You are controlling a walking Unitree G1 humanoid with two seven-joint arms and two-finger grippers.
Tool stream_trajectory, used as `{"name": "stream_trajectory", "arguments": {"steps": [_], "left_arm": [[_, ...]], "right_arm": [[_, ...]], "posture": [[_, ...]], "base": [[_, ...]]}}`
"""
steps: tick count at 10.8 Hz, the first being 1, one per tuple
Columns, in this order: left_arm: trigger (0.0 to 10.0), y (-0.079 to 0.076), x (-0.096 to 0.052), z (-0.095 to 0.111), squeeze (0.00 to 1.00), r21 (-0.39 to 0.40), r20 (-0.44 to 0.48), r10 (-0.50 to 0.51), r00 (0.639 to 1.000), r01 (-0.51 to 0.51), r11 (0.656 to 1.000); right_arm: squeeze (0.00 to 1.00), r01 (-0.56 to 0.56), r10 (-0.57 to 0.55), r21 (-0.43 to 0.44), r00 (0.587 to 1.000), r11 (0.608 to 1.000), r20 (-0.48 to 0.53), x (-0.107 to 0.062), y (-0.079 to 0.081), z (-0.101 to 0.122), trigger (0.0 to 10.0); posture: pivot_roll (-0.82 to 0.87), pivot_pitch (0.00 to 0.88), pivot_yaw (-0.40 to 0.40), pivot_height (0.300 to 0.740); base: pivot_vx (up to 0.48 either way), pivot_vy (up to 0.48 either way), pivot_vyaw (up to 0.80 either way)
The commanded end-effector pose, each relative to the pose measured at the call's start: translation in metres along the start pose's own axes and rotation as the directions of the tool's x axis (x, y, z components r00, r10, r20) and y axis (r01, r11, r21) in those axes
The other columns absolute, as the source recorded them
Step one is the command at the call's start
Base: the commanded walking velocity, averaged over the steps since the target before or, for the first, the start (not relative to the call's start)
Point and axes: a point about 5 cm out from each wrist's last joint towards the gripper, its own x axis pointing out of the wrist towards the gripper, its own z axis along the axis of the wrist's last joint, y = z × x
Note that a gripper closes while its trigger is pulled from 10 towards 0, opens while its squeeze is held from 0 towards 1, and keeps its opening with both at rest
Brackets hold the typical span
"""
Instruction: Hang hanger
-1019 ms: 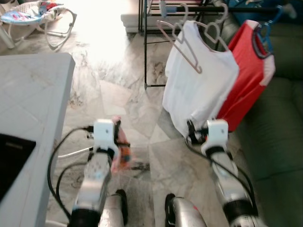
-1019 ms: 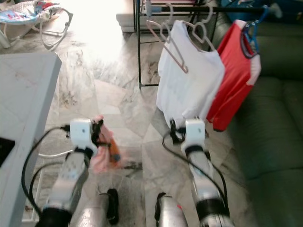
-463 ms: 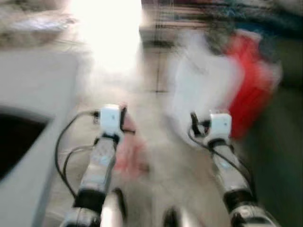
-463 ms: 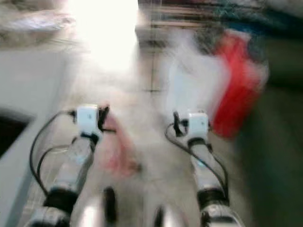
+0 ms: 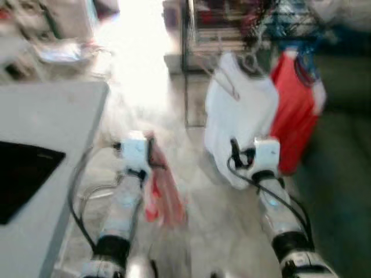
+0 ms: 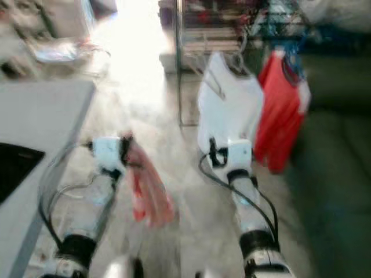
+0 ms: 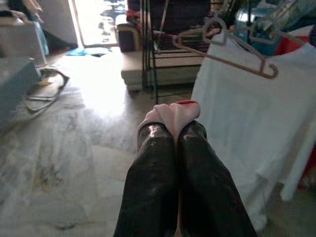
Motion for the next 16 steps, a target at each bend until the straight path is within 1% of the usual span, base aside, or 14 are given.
{"name": "stream_trajectory", "arguments": {"steps": [1, 3, 4, 5, 6, 9, 12, 14, 16], "left_arm": [[10.0, 0.008, 0.003, 0.007, 0.00, 0.016, 0.027, 0.017, 1.000, -0.018, 1.000], [10.0, 0.008, 0.003, 0.007, 0.00, 0.014, 0.028, 0.019, 0.999, -0.019, 1.000], [10.0, 0.010, -0.002, 0.007, 0.00, 0.006, 0.024, 0.043, 0.999, -0.043, 0.999], [10.0, 0.010, -0.003, 0.006, 0.00, 0.003, 0.025, 0.051, 0.998, -0.051, 0.999], [10.0, 0.009, -0.004, 0.006, 0.00, 0.005, 0.030, 0.056, 0.998, -0.056, 0.998], [10.0, 0.015, -0.005, 0.008, 0.00, 0.028, 0.032, 0.100, 0.994, -0.101, 0.995], [10.0, 0.014, -0.006, 0.009, 0.00, 0.046, 0.047, 0.088, 0.995, -0.090, 0.995], [10.0, 0.011, -0.004, 0.010, 0.00, 0.046, 0.049, 0.091, 0.995, -0.093, 0.995], [10.0, 0.012, -0.005, 0.009, 0.00, 0.042, 0.045, 0.093, 0.995, -0.095, 0.995]], "right_arm": [[0.00, -0.010, 0.010, 0.008, 1.000, 1.000, 0.013, 0.002, 0.005, 0.003, 10.0], [0.00, -0.007, 0.007, 0.005, 1.000, 1.000, 0.013, 0.002, 0.003, 0.002, 10.0], [0.00, -0.013, 0.013, -0.018, 1.000, 1.000, 0.013, -0.002, -0.001, 0.001, 10.0], [0.00, -0.031, 0.031, -0.047, 0.999, 0.998, 0.011, -0.005, 0.000, 0.000, 10.0], [0.00, -0.039, 0.039, -0.049, 0.999, 0.998, 0.011, -0.007, 0.001, -0.001, 10.0], [0.00, -0.049, 0.050, -0.053, 0.999, 0.997, 0.017, -0.008, 0.003, 0.001, 10.0], [0.00, -0.048, 0.049, -0.056, 0.999, 0.997, 0.012, -0.009, 0.000, -0.001, 10.0], [0.00, -0.048, 0.049, -0.056, 0.999, 0.997, 0.012, -0.006, 0.001, 0.001, 10.0], [0.00, -0.051, 0.052, -0.052, 0.999, 0.997, 0.014, -0.006, 0.002, 0.001, 10.0]], "posture": [[0.00, 0.077, 0.001, 0.740], [0.00, 0.083, -0.001, 0.740], [0.00, 0.135, -0.014, 0.740], [-0.01, 0.140, -0.016, 0.740], [0.00, 0.147, -0.023, 0.740], [-0.01, 0.162, -0.028, 0.740], [-0.01, 0.161, -0.029, 0.740], [-0.01, 0.154, -0.025, 0.740], [0.00, 0.154, -0.024, 0.740]], "base": [[0.412, 0.000, 0.00], [0.412, 0.000, 0.00], [0.371, 0.304, 0.00], [0.368, 0.307, 0.00], [0.368, 0.311, 0.00], [0.345, 0.333, 0.00], [0.294, 0.380, 0.00], [0.000, 0.000, 0.00], [0.000, 0.000, 0.00]]}}
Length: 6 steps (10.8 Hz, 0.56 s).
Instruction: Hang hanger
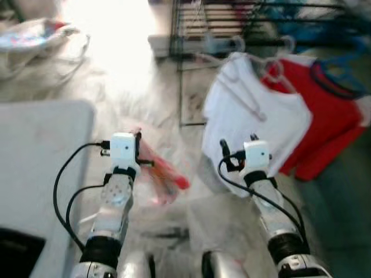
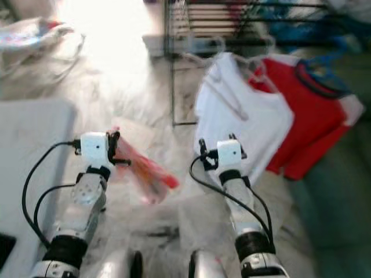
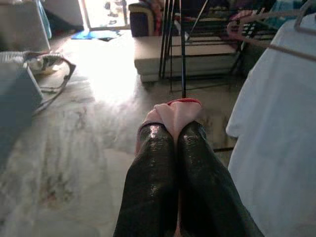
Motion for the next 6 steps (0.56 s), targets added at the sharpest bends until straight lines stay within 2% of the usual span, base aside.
{"name": "stream_trajectory", "arguments": {"steps": [1, 2, 3, 6], "left_arm": [[10.0, -0.0060, -0.0010, 0.0015, 0.00, 0.003, 0.010, -0.014, 1.000, 0.014, 1.000], [10.0, -0.0073, -0.0014, 0.0010, 0.00, 0.006, 0.011, -0.023, 1.000, 0.022, 1.000], [10.0, -0.0078, -0.0009, 0.0023, 0.00, 0.009, 0.017, -0.032, 0.999, 0.031, 0.999], [10.0, -0.0065, -0.0013, -0.0002, 0.00, 0.007, 0.008, -0.037, 0.999, 0.037, 0.999]], "right_arm": [[0.00, 0.022, -0.022, -0.001, 1.000, 1.000, -0.009, -0.0036, -0.0070, -0.0026, 10.0], [0.00, 0.021, -0.021, 0.000, 1.000, 1.000, -0.009, -0.0037, -0.0064, -0.0027, 10.0], [0.00, 0.022, -0.022, 0.001, 1.000, 1.000, -0.006, -0.0026, -0.0057, -0.0018, 10.0], [0.00, 0.025, -0.025, 0.006, 1.000, 1.000, -0.007, -0.0035, -0.0045, -0.0030, 10.0]], "posture": [[0.00, 0.153, -0.024, 0.740], [0.00, 0.151, -0.022, 0.740], [-0.01, 0.148, -0.019, 0.740], [-0.01, 0.131, -0.016, 0.740]], "base": [[0.000, 0.000, 0.00], [0.000, 0.000, 0.00], [0.251, 0.000, 0.00], [0.447, 0.000, 0.00]]}}
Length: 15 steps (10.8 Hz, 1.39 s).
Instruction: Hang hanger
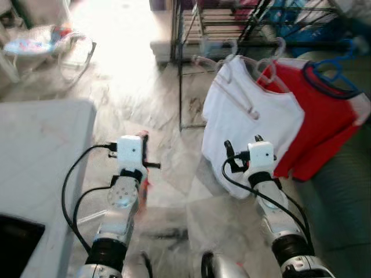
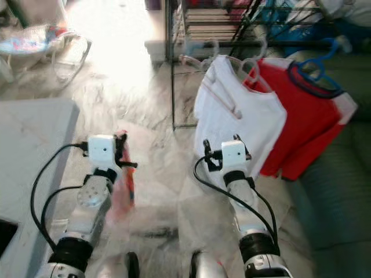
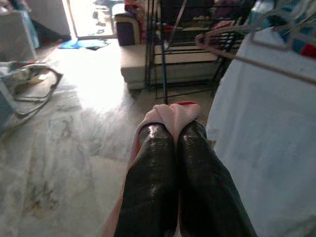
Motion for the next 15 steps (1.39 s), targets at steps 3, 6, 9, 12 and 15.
{"name": "stream_trajectory", "arguments": {"steps": [3, 6, 9, 12, 15], "left_arm": [[10.0, -0.009, 0.003, -0.004, 0.00, -0.010, -0.007, -0.036, 0.999, 0.036, 0.999], [10.0, -0.011, 0.012, -0.002, 0.00, -0.010, 0.001, -0.044, 0.999, 0.044, 0.999], [10.0, -0.011, 0.011, -0.011, 0.00, -0.016, -0.028, -0.022, 0.999, 0.021, 1.000], [10.0, -0.018, 0.020, -0.006, 0.00, -0.013, -0.011, -0.057, 0.998, 0.057, 0.998], [10.0, -0.015, 0.020, -0.008, 0.00, -0.003, -0.008, -0.060, 0.998, 0.060, 0.998]], "right_arm": [[0.00, 0.016, -0.016, 0.016, 1.000, 1.000, -0.009, 0.004, 0.002, -0.002, 10.0], [0.00, 0.025, -0.025, 0.019, 1.000, 1.000, 0.004, 0.013, 0.001, 0.003, 10.0], [0.00, 0.014, -0.013, 0.024, 1.000, 1.000, -0.024, 0.008, 0.007, -0.006, 10.0], [0.00, 0.003, -0.003, 0.026, 1.000, 1.000, -0.002, 0.019, 0.010, 0.002, 10.0], [0.00, 0.010, -0.010, 0.022, 1.000, 1.000, -0.001, 0.019, 0.008, 0.000, 10.0]], "posture": [[-0.01, 0.060, -0.004, 0.740], [-0.01, 0.004, 0.002, 0.740], [-0.01, 0.000, 0.000, 0.740], [-0.01, 0.000, 0.009, 0.740], [-0.01, 0.000, 0.012, 0.740]], "base": [[0.295, 0.000, 0.00], [0.000, 0.000, 0.00], [0.000, 0.000, 0.00], [0.000, 0.000, 0.00], [0.000, 0.000, 0.00]]}}
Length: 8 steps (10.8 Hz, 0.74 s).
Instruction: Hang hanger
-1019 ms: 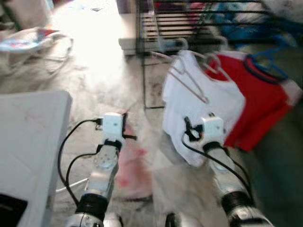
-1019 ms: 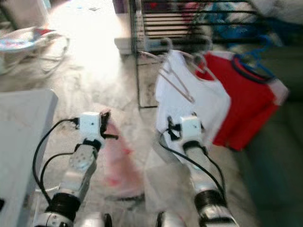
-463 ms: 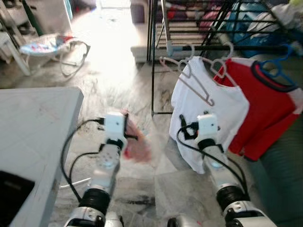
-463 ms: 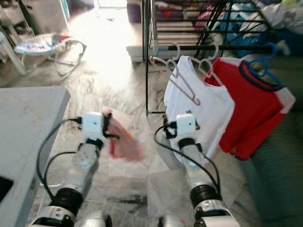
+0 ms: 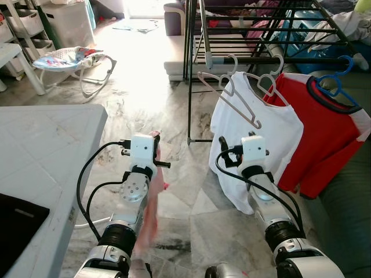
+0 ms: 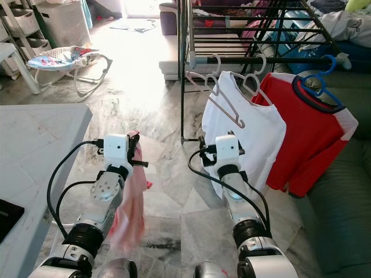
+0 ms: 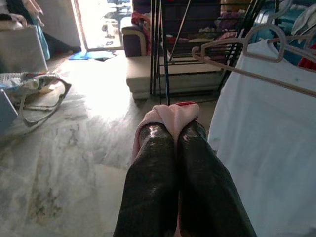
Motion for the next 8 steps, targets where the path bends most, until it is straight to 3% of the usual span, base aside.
{"name": "stream_trajectory", "arguments": {"steps": [1, 5, 8], "left_arm": [[10.0, 0.0006, 0.0009, 0.0032, 0.00, -0.003, 0.025, -0.014, 1.000, 0.014, 1.000], [10.0, 0.0020, -0.0004, 0.0053, 0.00, 0.006, 0.036, -0.017, 0.999, 0.017, 1.000], [10.0, 0.0050, -0.0052, 0.0045, 0.00, 0.010, 0.042, -0.002, 0.999, 0.002, 1.000]], "right_arm": [[0.00, 0.014, -0.014, 0.009, 1.000, 1.000, 0.007, -0.0001, 0.0001, 0.0001, 10.0], [0.00, -0.002, 0.002, 0.004, 1.000, 1.000, 0.023, 0.0000, 0.0041, 0.0023, 10.0], [0.00, 0.002, -0.001, -0.010, 1.000, 1.000, 0.023, -0.0039, -0.0017, 0.0006, 10.0]], "posture": [[-0.01, 0.000, 0.011, 0.740], [-0.01, 0.000, 0.014, 0.740], [-0.01, 0.040, 0.002, 0.740]], "base": [[0.270, 0.000, 0.00], [0.370, 0.000, 0.00], [0.281, 0.000, 0.00]]}}
